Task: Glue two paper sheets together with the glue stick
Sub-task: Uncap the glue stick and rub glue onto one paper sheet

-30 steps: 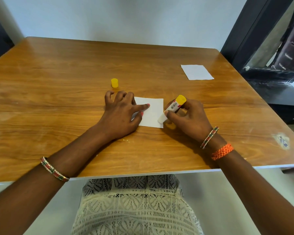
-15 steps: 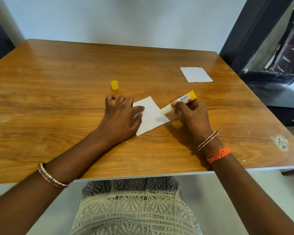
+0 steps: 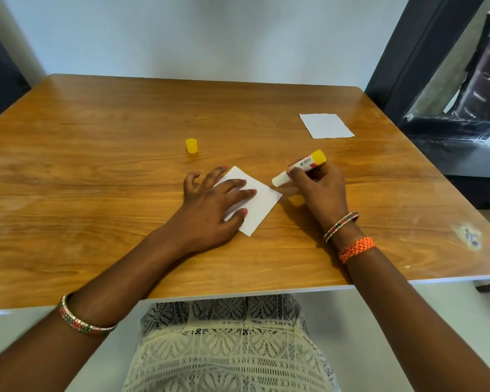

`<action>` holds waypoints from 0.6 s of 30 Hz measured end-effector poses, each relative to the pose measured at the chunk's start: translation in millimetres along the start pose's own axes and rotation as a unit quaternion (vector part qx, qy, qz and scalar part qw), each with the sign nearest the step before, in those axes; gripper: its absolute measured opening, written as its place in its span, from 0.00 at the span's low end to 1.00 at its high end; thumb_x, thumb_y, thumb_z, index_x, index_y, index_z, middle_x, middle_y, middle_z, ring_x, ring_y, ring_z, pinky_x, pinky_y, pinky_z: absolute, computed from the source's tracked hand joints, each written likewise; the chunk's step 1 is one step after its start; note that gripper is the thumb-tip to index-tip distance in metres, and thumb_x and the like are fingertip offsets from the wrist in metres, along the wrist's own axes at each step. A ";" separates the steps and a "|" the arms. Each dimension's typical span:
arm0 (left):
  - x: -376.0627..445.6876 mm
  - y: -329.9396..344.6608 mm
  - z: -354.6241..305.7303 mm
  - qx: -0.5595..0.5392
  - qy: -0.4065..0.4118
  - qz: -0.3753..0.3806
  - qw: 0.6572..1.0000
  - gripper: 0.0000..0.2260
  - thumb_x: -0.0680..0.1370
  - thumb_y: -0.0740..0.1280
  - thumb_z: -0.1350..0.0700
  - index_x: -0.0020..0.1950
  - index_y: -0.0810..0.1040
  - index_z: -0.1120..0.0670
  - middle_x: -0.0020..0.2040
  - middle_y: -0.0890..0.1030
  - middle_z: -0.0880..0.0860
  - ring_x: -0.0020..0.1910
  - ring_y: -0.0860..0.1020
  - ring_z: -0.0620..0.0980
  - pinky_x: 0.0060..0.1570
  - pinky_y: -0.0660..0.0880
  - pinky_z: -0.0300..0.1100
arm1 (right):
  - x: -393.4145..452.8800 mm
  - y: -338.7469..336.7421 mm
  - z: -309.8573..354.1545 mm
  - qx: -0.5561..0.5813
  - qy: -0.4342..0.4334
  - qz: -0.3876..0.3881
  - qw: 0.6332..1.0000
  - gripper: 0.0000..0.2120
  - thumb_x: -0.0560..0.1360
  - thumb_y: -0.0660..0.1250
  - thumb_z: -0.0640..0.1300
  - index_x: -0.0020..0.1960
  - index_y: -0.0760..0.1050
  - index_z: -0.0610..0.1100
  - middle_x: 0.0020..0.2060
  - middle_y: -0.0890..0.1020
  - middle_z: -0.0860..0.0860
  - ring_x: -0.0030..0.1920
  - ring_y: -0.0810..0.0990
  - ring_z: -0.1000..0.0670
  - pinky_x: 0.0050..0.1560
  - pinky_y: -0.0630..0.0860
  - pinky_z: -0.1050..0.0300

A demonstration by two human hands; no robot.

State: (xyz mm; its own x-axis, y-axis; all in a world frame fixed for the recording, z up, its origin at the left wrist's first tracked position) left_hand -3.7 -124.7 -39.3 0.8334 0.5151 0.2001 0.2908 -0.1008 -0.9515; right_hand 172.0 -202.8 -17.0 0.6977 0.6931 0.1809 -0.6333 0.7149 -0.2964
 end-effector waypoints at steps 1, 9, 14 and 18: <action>-0.2 -0.2 0.3 0.012 -0.005 -0.004 1.000 0.24 0.74 0.47 0.39 0.69 0.66 0.39 0.71 0.67 0.46 0.74 0.52 0.50 0.66 0.41 0.51 | 1.5 -0.1 -0.2 0.001 0.001 0.001 1.000 0.08 0.73 0.69 0.42 0.51 0.77 0.42 0.46 0.80 0.49 0.45 0.80 0.52 0.40 0.76 0.66; 0.5 -3.7 -2.7 0.048 -0.027 -0.013 0.998 0.25 0.75 0.44 0.36 0.68 0.67 0.38 0.63 0.70 0.48 0.68 0.60 0.51 0.65 0.44 0.53 | 8.7 3.9 -3.2 -0.045 -0.006 0.011 0.999 0.07 0.72 0.69 0.43 0.48 0.78 0.42 0.43 0.81 0.49 0.39 0.80 0.55 0.36 0.75 0.65; 2.5 -4.4 -2.6 0.036 -0.034 -0.010 0.999 0.21 0.76 0.48 0.43 0.68 0.67 0.38 0.62 0.70 0.49 0.68 0.60 0.51 0.66 0.45 0.55 | 8.9 7.2 -3.6 -0.077 -0.019 0.013 0.997 0.05 0.71 0.70 0.46 0.45 0.76 0.46 0.42 0.80 0.50 0.39 0.80 0.54 0.39 0.78 0.59; 1.5 -4.3 -3.3 0.032 -0.034 -0.010 0.999 0.21 0.76 0.48 0.43 0.68 0.68 0.38 0.61 0.70 0.49 0.68 0.60 0.51 0.66 0.46 0.55 | 12.8 8.1 -4.6 -0.094 -0.015 0.011 0.995 0.07 0.71 0.70 0.48 0.47 0.78 0.46 0.44 0.82 0.50 0.43 0.81 0.51 0.47 0.80 0.50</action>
State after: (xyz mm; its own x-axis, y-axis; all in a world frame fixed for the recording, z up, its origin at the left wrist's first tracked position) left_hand -2.2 -126.3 -34.2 0.7932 0.5737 0.2042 0.2740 -0.0367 -0.9610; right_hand 177.4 -188.6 -21.4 0.6719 0.7135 0.1989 -0.5727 0.6707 -0.4713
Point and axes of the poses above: each hand's wrist, its own x-axis towards the middle knuckle, its own y-axis out of the palm, z = x × y, the point moved 5 cm from there along x, towards the middle knuckle
